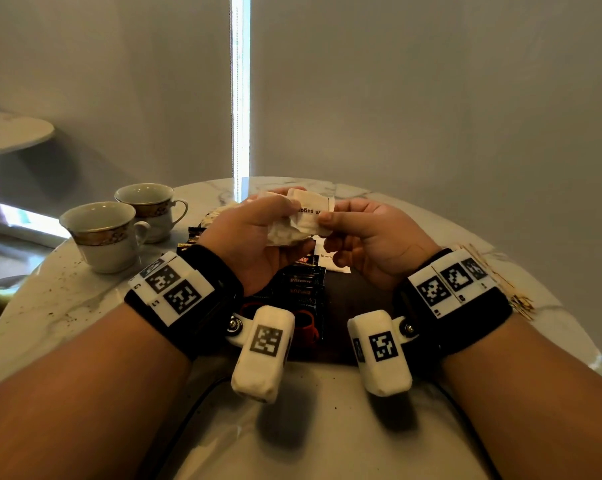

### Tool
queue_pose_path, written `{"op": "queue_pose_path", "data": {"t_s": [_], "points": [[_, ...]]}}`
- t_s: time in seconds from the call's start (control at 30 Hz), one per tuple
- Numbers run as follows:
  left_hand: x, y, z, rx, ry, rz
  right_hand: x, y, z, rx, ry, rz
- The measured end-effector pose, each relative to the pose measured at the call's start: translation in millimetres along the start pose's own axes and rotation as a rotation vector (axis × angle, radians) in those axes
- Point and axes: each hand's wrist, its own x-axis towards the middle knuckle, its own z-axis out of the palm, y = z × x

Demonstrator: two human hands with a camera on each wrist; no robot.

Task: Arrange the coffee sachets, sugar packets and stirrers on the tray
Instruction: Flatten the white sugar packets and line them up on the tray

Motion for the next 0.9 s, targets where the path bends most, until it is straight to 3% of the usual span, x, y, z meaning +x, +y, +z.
{"op": "queue_pose_path", "data": {"t_s": [0.6, 0.77, 0.9], "points": [[3.6, 0.2, -3.1, 0.004, 0.176, -0.025, 10.5, -0.6, -6.0, 0.297, 0.132, -0.056], [4.4, -2.0, -6.5, 0.008, 0.062, -0.108, 4.6, -1.2, -3.5, 0.272, 0.071, -0.087], [3.6, -3.3, -8.4, 0.162, -0.024, -0.097, 2.8, -0.5, 1.3, 0.234, 0.027, -0.090]]}}
